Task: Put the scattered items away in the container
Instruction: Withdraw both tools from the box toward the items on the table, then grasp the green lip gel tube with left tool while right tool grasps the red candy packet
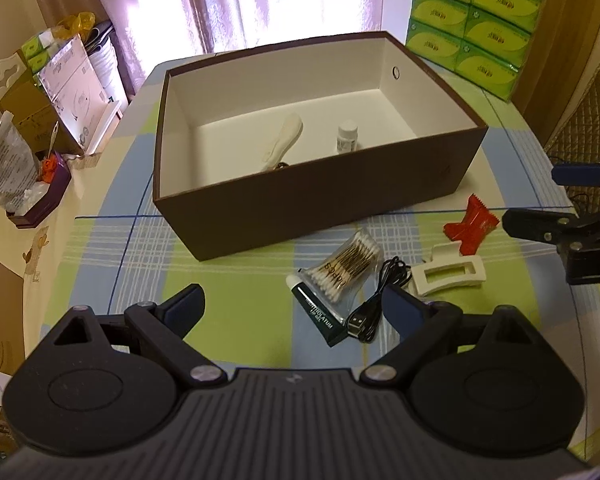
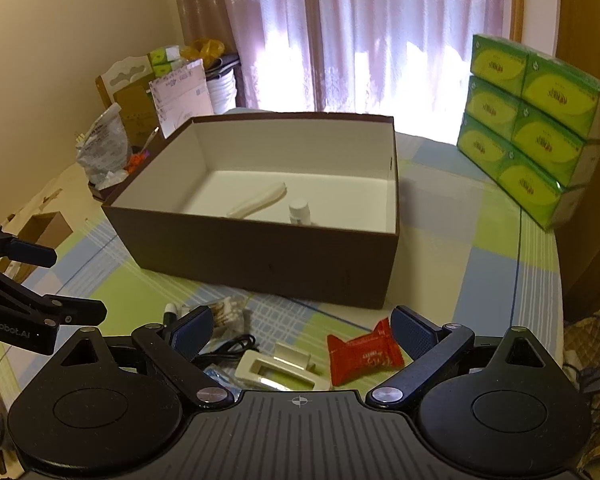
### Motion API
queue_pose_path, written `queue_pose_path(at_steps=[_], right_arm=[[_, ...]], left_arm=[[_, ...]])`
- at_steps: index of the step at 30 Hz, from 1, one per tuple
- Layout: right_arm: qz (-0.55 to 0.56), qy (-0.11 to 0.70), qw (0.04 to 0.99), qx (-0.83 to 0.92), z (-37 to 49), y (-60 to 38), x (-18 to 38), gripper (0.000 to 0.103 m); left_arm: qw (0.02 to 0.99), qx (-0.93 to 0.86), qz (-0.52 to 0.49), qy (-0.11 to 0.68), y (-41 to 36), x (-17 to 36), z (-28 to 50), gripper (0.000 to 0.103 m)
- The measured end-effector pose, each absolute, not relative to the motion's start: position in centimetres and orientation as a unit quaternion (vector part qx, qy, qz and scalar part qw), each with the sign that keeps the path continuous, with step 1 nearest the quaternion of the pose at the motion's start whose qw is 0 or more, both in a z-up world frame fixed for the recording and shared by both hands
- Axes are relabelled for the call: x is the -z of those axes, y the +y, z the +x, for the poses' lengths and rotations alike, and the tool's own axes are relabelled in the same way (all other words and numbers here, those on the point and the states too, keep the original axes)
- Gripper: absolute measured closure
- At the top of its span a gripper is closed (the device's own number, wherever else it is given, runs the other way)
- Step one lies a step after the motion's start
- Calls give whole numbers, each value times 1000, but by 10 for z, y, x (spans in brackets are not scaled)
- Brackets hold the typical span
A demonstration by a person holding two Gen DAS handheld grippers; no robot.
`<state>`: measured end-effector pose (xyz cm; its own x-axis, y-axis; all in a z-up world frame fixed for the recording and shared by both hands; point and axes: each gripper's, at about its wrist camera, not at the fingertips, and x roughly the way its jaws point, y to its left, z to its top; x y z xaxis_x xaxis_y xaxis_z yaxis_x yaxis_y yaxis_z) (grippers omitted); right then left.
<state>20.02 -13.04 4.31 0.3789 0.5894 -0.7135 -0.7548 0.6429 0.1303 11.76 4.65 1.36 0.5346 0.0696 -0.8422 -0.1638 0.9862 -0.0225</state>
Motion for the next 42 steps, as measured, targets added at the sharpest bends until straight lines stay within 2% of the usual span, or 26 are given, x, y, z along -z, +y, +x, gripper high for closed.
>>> queue_pose_path(at_steps=[30, 38, 42], right_arm=[[-105, 450, 813, -354, 203, -147, 10, 3], [-97, 470, 813, -331, 212, -154, 23, 3], [-94, 477, 812, -324, 216, -154, 28, 3]], left_arm=[[862, -56, -81, 497, 51, 50, 108, 12], [854, -49, -98, 509, 57, 70, 125, 30], [849, -49, -113, 515, 63, 80, 136, 36]])
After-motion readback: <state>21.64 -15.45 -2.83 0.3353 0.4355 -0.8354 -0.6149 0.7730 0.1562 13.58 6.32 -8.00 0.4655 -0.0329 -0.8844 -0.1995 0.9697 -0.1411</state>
